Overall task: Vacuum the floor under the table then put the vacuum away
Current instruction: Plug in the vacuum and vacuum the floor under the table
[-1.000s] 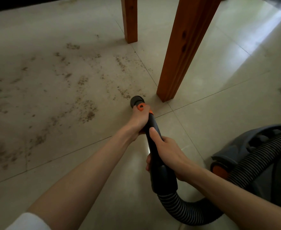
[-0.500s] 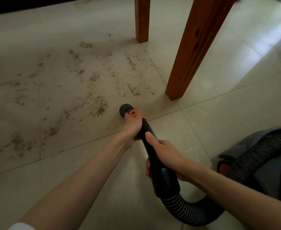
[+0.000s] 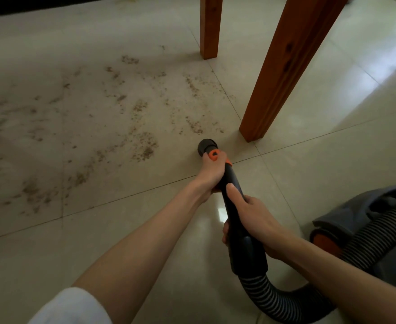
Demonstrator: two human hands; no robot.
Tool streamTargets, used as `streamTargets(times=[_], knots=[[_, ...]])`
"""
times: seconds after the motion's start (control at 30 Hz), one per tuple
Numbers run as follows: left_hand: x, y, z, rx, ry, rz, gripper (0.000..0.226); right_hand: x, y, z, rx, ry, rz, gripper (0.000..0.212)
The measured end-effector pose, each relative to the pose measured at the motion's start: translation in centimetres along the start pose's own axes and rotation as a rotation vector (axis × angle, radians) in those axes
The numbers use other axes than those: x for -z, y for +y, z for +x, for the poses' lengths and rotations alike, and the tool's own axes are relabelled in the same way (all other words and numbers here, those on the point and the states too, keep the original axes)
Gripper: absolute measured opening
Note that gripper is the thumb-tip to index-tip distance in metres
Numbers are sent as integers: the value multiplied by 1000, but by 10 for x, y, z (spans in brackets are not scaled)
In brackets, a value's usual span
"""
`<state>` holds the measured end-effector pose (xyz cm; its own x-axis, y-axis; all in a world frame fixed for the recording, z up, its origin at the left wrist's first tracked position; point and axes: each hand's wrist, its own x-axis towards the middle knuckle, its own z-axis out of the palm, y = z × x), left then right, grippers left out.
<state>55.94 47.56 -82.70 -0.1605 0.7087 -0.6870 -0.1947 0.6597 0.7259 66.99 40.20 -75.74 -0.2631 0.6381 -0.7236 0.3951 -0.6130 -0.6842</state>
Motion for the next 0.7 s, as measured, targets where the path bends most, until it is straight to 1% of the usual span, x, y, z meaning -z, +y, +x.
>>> streamTargets(times=[0.17, 0.27, 0.37, 0.53, 0.7], knots=[[31, -8, -6, 25, 161, -54, 58, -11, -7, 4, -1, -147, -76, 53], [41, -17, -13, 19, 197, -56, 58, -18, -4, 3, 0, -172, -119, 52], [39, -24, -15, 2, 174, -77, 57, -22, 1, -3, 3, -126, -144, 49], [14, -16, -16, 24, 73, -53, 58, -16, 8, -7, 3, -13, -98, 49], [14, -10, -16, 12, 84, -48, 59, -11, 4, -4, -3, -57, -64, 53]])
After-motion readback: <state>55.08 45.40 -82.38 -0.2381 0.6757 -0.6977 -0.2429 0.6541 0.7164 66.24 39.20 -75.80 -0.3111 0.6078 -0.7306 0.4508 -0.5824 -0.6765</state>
